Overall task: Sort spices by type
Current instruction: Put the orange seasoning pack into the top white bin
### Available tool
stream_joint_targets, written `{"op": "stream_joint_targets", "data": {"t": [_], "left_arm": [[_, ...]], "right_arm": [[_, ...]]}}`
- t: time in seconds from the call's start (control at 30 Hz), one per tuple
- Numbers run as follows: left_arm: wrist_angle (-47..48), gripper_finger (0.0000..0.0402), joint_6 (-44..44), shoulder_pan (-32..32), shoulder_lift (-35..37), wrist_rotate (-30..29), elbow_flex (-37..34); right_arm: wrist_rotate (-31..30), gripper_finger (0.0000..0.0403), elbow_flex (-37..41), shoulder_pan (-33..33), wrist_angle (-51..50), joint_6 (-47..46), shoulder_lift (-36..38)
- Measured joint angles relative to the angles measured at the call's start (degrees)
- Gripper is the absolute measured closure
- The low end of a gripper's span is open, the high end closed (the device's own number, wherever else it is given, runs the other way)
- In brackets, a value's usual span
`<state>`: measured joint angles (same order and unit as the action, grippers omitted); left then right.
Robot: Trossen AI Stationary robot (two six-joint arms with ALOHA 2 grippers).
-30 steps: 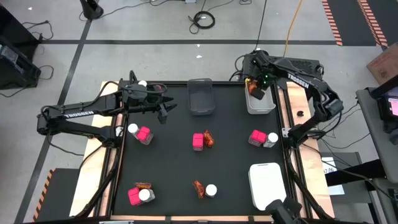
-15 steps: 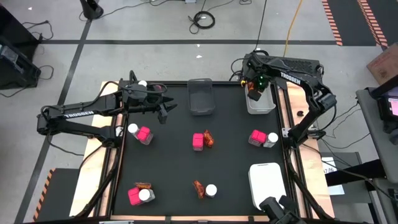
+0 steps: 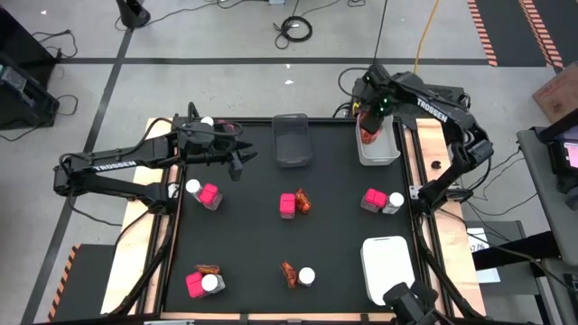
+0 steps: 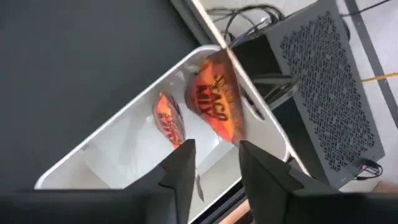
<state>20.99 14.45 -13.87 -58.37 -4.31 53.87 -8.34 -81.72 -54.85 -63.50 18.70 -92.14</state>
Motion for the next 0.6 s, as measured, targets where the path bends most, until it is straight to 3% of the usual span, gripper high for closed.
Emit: {"op": "stream_joint_targets", "data": {"t": [0.3, 0.6], "left_arm": [[10.7, 0.0219, 4.9, 0.1, 0.5, 4.2, 0.0], [31.2, 0.0219, 20.7, 0.6, 0.5, 5.3, 0.0]], "right_arm": [[13.9, 0.0252, -13.6, 7.4, -8.4, -1.9, 0.0], [26.7, 0.0257, -15.6, 21.4, -4.9, -1.7, 0.0]]}}
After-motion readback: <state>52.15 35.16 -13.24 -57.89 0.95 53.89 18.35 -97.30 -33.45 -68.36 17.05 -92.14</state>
